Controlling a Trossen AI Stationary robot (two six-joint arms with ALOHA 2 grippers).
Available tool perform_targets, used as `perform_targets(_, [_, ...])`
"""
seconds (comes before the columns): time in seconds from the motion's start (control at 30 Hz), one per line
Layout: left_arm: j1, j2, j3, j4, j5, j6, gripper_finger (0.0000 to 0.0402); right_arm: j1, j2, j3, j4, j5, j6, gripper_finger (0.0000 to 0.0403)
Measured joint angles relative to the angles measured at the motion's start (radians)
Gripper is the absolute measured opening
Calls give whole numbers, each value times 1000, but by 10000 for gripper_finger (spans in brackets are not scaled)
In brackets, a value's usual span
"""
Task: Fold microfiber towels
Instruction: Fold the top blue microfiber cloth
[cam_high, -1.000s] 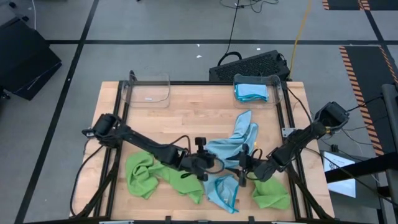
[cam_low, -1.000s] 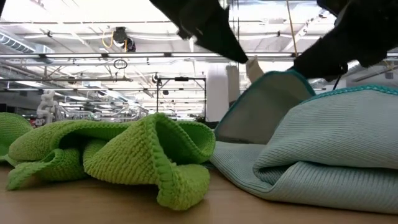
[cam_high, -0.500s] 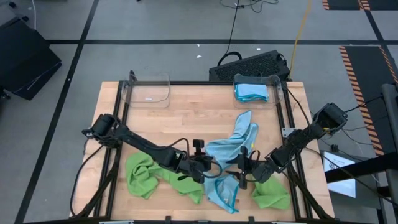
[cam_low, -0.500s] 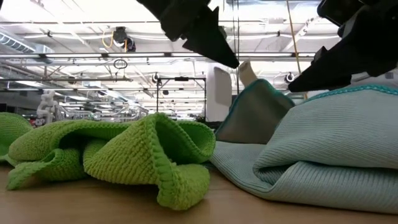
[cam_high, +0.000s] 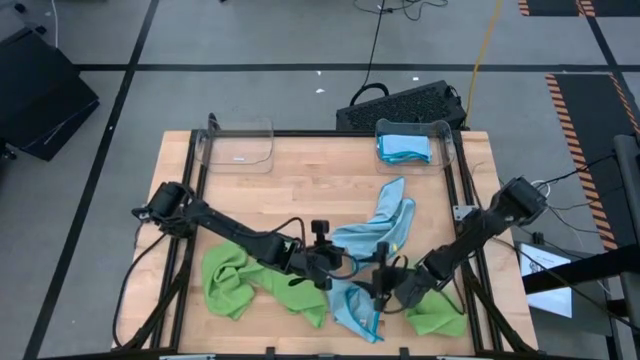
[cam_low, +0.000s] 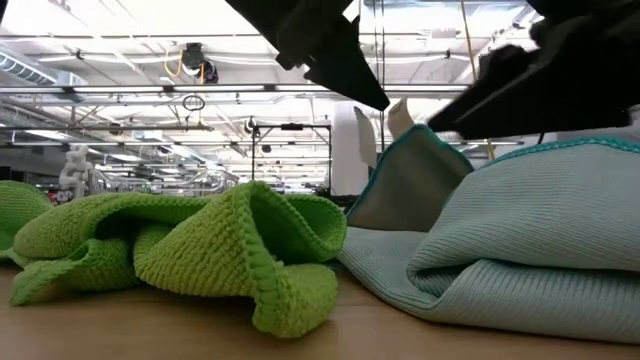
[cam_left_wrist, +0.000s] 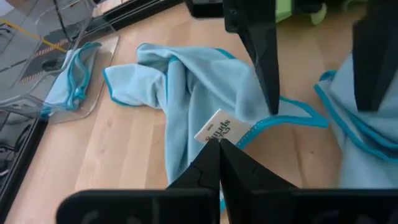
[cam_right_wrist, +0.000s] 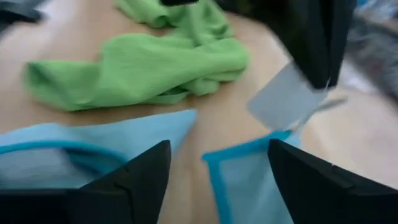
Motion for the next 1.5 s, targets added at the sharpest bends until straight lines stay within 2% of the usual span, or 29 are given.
perform_targets(0.1, [-1,0,0,-9,-11,0,6,0,31,30,-10,105,-43,275])
perform_targets(0.2, [-6,-14,-1,-44,-41,6,10,0,36,35,-12,151,-53,275])
perform_targets(0.3, [-5,-52,-1,-67,-75,6,5,-3,35,35,-9,161,-62,271])
perform_targets(0.53, [38,-116,-2,-113,-77,31,10,-39,35,37,29,172,-83,268])
perform_targets(0.67, [65,-140,-2,-128,-65,30,3,-40,35,36,36,272,-88,267])
perform_targets(0.77, [83,-144,0,-117,-29,27,9,-41,35,36,68,350,-150,267])
perform_targets(1.0, [96,-152,-1,-118,-16,27,5,-105,35,39,111,338,-212,267])
perform_targets(1.2, [117,-151,-1,-106,-14,53,11,-184,35,38,110,209,-200,267])
perform_targets(1.33, [139,-151,-1,-107,5,57,3,-209,35,38,111,277,-164,265])
perform_targets(1.43, [152,-151,-1,-108,47,65,10,-230,35,38,121,281,-156,241])
perform_targets(1.5, [161,-151,-1,-108,64,75,9,-247,35,38,121,219,-155,206])
